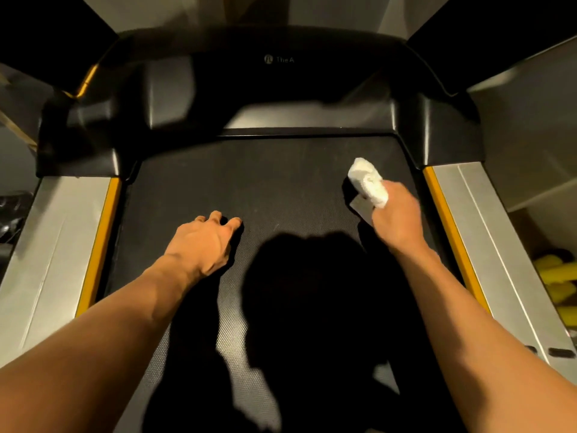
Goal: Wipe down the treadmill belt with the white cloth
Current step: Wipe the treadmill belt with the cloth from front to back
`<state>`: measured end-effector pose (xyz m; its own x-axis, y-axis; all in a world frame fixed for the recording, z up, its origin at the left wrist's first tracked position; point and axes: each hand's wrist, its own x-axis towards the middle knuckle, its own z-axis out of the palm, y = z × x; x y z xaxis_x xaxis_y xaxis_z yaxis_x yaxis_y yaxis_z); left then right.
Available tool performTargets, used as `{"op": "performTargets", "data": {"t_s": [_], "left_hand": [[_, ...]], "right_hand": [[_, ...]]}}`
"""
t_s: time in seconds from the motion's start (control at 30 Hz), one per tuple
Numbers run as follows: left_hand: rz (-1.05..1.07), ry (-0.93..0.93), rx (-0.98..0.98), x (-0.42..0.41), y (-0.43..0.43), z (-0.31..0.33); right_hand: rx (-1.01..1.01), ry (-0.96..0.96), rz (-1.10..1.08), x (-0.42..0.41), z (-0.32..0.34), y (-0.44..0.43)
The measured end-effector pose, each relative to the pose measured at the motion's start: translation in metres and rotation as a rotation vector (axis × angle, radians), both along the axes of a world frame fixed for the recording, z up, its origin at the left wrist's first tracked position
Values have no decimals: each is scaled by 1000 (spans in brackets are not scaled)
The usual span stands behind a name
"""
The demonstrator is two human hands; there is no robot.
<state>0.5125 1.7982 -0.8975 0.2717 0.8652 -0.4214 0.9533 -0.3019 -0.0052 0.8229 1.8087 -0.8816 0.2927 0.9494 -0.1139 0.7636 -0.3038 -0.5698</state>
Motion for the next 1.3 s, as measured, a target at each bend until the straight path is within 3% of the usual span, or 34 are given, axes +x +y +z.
{"op": "performTargets", "data": {"t_s": [0.1,0.27,0.37,0.4,0.53,0.6,0.67,0.7,0.77,0.87,0.93,1.03,1.1,1.17,1.23,1.3], "left_hand": [[13,7,-18,4,3,2],[15,2,-16,10,2,5],[10,19,-26,13,3,7],[12,29,-32,14,4,8],[35,53,-37,22,7,11],[48,52,-36,28,6,12],[57,50,-30,33,4,12],[61,50,-22,34,3,12],[66,50,-5,34,4,13],[45,33,23,34,8,12],[28,2,18,37,7,11],[-4,-24,26,44,1,4],[-4,-37,34,44,-2,1],[-9,-38,30,43,-3,0],[-21,-26,33,43,-1,2],[-12,-30,35,45,3,4]], "right_hand": [[-283,-115,123,2,-29,-11],[-154,-253,128,5,-36,-3],[10,-338,274,-13,-41,-34],[74,-320,363,-26,-41,-51],[126,68,607,-62,-32,-100],[246,163,407,-54,-11,-82],[285,83,200,-29,12,-51],[225,-11,133,-13,11,-37],[70,-15,-30,9,3,-27],[9,-151,177,-9,-27,-54],[73,73,389,-39,-32,-87],[199,84,560,-57,-29,-116],[226,87,444,-39,-21,-95],[231,-56,247,-10,-13,-57],[132,-114,30,20,-16,-29],[31,-204,-9,30,-25,-31]]}}
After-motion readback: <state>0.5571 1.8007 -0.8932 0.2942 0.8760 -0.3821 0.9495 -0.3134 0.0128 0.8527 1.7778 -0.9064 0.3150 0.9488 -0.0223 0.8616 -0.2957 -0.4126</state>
